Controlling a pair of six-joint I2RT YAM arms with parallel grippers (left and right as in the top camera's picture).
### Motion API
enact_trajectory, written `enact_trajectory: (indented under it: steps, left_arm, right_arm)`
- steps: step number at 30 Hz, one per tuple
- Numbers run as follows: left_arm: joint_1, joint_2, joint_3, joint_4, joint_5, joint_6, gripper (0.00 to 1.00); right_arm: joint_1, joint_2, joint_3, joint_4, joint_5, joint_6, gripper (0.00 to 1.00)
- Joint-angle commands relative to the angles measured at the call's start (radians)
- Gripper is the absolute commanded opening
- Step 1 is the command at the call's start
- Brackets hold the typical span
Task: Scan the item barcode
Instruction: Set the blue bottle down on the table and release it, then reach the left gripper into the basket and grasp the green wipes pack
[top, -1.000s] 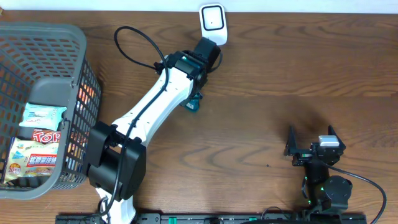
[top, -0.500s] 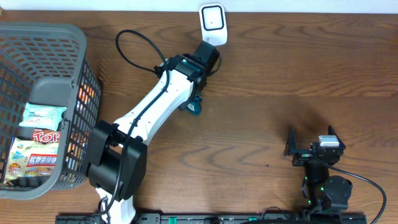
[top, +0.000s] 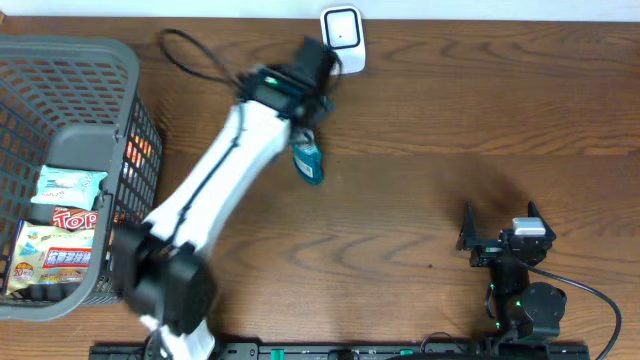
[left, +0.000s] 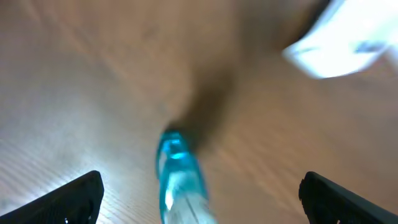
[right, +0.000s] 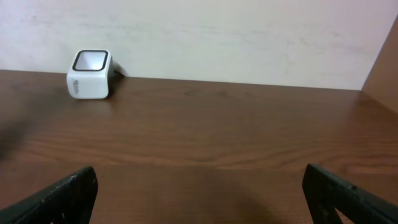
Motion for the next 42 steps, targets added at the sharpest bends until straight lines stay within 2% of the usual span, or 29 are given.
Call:
enact_trajectory:
  steps: [1, 9, 14, 23, 42]
  left_arm:
    - [0.032, -0.156, 0.092, -0.024, 0.013, 0.156, 0.99]
    - [0.181, -0.399, 0.098, -0.069, 0.013, 0.224, 0.98]
    - [0.323, -0.472, 0.098, -0.179, 0.013, 0.233, 0.98]
    - [0.534, -0.464, 0.097, -0.322, 0.014, 0.304, 0.98]
    - [0.827, -0.460, 0.095, -0.324, 0.013, 0.311, 0.98]
  right_arm:
    - [0.010, -0.004, -0.003, -0.004, 0.008, 0.010, 0.99]
    - [0.010, -0.004, -0.003, -0.004, 0.008, 0.010, 0.99]
    - [0.010, -0.004, -0.003, -0.003, 0.008, 0.010, 0.99]
    - [0.010, -0.004, -0.003, -0.003, 0.008, 0.010, 0.99]
    - [0.010, -0.004, -0.003, -0.003, 0.008, 0.010, 0.99]
